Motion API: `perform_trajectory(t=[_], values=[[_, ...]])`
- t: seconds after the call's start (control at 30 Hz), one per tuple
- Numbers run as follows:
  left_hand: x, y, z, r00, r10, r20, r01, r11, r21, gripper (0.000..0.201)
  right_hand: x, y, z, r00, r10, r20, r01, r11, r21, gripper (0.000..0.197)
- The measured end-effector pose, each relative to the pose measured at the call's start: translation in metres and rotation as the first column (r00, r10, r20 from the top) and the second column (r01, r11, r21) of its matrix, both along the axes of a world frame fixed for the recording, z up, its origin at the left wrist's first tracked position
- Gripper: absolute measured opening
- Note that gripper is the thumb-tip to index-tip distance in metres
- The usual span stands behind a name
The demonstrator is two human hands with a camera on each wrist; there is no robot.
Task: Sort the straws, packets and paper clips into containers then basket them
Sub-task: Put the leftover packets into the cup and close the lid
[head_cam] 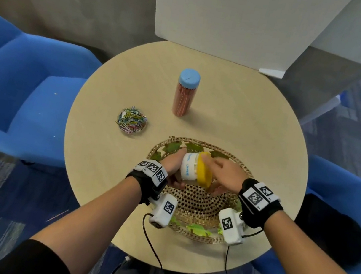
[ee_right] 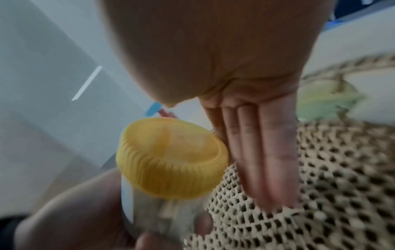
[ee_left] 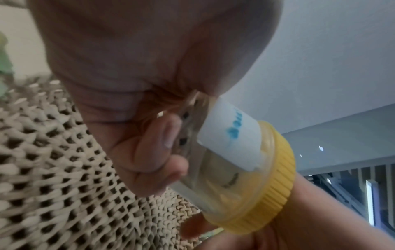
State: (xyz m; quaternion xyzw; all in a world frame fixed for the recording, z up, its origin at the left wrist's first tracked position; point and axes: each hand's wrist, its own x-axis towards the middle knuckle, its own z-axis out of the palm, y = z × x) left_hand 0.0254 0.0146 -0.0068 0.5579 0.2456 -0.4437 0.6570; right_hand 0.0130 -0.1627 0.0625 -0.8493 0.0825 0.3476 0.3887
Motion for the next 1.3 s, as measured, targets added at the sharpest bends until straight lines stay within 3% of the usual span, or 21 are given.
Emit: perform_trajectory(t=[0.07,0.1,0.17,0.23,0.3,0.4,0.5,0.57,0.67,0.77,0.83,0.9,0.97,1.0,1.07,1.17,1.3], values=[[-0.005,-0.001,-0.007,1.0,0.003,-0.011,-0.003,1.0,0.005,0.063,-0.004,0.0,-0.003,0.991,-0.044,-0.129,0.034,0.996,-0.083,0.098],[-0.006,-0.001,-0.009,1.0,0.001,-0.012,-0.001,1.0,0.003,0.064,-0.005,-0.002,-0.004,0.995,0.007,-0.104,-0.015,0.997,-0.075,0.098],[-0.005,-0.002,-0.013,1.0,-0.013,-0.003,0.013,1.0,0.025,0.065,-0.006,-0.008,-0.006,0.993,0.108,0.045,-0.112,0.99,0.09,0.089],[-0.003,-0.002,-0.015,0.999,-0.037,-0.008,0.037,0.999,0.036,0.062,-0.007,-0.012,-0.008,0.995,0.074,0.065,-0.087,0.97,0.226,0.086],[-0.004,-0.002,-0.017,0.998,-0.05,-0.037,0.052,0.998,0.048,0.061,-0.008,-0.01,-0.01,1.0,0.013,0.008,-0.014,0.983,0.184,0.091],[-0.009,-0.001,-0.024,0.998,-0.046,-0.053,0.049,0.997,0.057,0.063,-0.004,-0.006,-0.009,0.993,0.11,-0.046,-0.107,0.992,0.066,0.092],[-0.008,-0.004,-0.026,0.998,-0.022,-0.059,0.024,0.999,0.033,0.059,-0.004,-0.007,-0.01,0.966,0.219,0.14,-0.229,0.971,0.062,0.079],[-0.005,-0.007,-0.02,0.999,0.007,-0.045,-0.006,1.0,0.018,0.056,-0.007,-0.008,-0.011,0.954,0.187,0.236,-0.202,0.979,0.038,0.072],[-0.003,-0.01,-0.011,0.998,0.064,0.017,-0.065,0.997,0.043,0.054,-0.009,-0.009,-0.016,0.957,0.06,0.283,-0.091,0.991,0.098,0.066],[-0.006,-0.012,-0.005,0.997,0.074,0.036,-0.075,0.997,0.03,0.057,-0.003,-0.011,-0.015,0.962,0.046,0.27,-0.085,0.987,0.134,0.066],[-0.006,-0.01,0.003,0.98,-0.063,0.189,0.035,0.988,0.149,0.049,0.005,-0.012,-0.012,0.945,0.115,0.305,-0.138,0.989,0.054,0.067],[-0.001,0.001,0.014,0.84,-0.302,0.45,0.079,0.89,0.449,0.027,0.015,-0.011,-0.011,0.914,0.247,0.321,-0.215,0.968,-0.132,0.073],[0.007,0.019,0.025,0.697,-0.396,0.598,-0.072,0.791,0.608,0.021,0.022,-0.008,-0.015,0.87,0.416,0.265,-0.308,0.878,-0.367,0.079],[0.012,0.031,0.029,0.675,-0.388,0.628,-0.153,0.759,0.633,0.018,0.024,-0.006,-0.018,0.853,0.475,0.218,-0.343,0.823,-0.452,0.083],[0.019,0.06,0.03,0.707,-0.331,0.625,-0.265,0.695,0.668,0.013,0.026,-0.002,-0.025,0.833,0.536,0.138,-0.393,0.749,-0.534,0.088],[0.016,0.106,0.02,0.802,-0.25,0.543,-0.338,0.56,0.756,0.007,0.024,0.006,-0.03,0.816,0.566,0.119,-0.405,0.706,-0.582,0.09],[0.003,0.134,-0.008,0.893,-0.261,0.368,-0.2,0.502,0.841,0.019,0.026,0.016,-0.033,0.786,0.609,0.107,-0.415,0.649,-0.638,0.091]])
